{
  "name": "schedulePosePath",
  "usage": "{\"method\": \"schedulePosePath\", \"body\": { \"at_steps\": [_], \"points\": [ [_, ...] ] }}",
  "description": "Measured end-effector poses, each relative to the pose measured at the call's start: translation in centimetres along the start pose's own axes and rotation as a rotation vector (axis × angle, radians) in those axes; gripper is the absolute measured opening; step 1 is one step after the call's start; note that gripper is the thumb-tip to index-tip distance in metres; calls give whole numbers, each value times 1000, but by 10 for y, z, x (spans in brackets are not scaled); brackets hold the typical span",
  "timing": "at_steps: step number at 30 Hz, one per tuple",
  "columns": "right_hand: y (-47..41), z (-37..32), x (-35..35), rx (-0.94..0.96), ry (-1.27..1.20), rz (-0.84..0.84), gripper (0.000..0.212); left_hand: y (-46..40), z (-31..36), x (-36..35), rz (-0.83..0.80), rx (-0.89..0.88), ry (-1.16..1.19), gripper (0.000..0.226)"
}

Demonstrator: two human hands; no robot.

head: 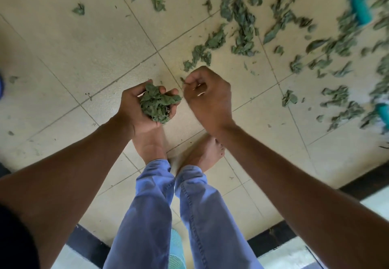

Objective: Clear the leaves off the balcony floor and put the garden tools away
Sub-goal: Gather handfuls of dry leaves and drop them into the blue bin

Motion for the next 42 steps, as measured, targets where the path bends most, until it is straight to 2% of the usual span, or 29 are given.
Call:
{"method": "schedulePosePath", "body": {
  "at_steps": [3, 7, 11, 20, 23, 26, 29, 31, 34, 37, 39, 42],
  "points": [
    [21, -29, -11, 111, -4, -23, 9, 1, -1, -13, 15, -38, -18, 46],
    [35, -33, -33, 262, 264, -81, 11, -2, -7, -25, -43, -71, 30, 52],
    [35, -24, -37, 270, 362, -153, 24, -11, -10, -22, -82, -69, 15, 43],
    [36, -13, -38, 409, 559, -260, 24, -18, -11, -14, -51, -61, -36, 47],
    [42, -18, -32, 444, 502, -224, 31, -19, -6, -15, -64, -91, -37, 38],
    [36, -24, -13, 468, 444, -39, 28, -18, -2, -19, -102, -76, -39, 28],
    [14, -14, 5, 339, 481, 134, 19, -17, 4, -20, -140, -78, 15, 20],
    [-6, 0, 7, 210, 517, 172, 23, -19, 9, -19, -164, -72, 36, 22],
    [-36, 18, -4, 156, 511, 107, 28, -22, 16, -17, -196, -59, 42, 31],
    [-62, 4, -17, 231, 271, 59, 25, -25, 26, -17, -200, -54, 40, 28],
    [-70, -19, -29, 298, 194, -19, 28, -27, 31, -17, -206, -49, 39, 26],
    [-63, -45, -51, 434, 278, -158, 20, -31, 38, -16, -164, -70, 7, 18]
  ]
}}
Point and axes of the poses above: each hand's wrist, its own y-axis away from the middle knuckle, its own x-axis out of the back of the hand, z = x × y, the point moved 3 cm from there along -y, towards the middle knuckle
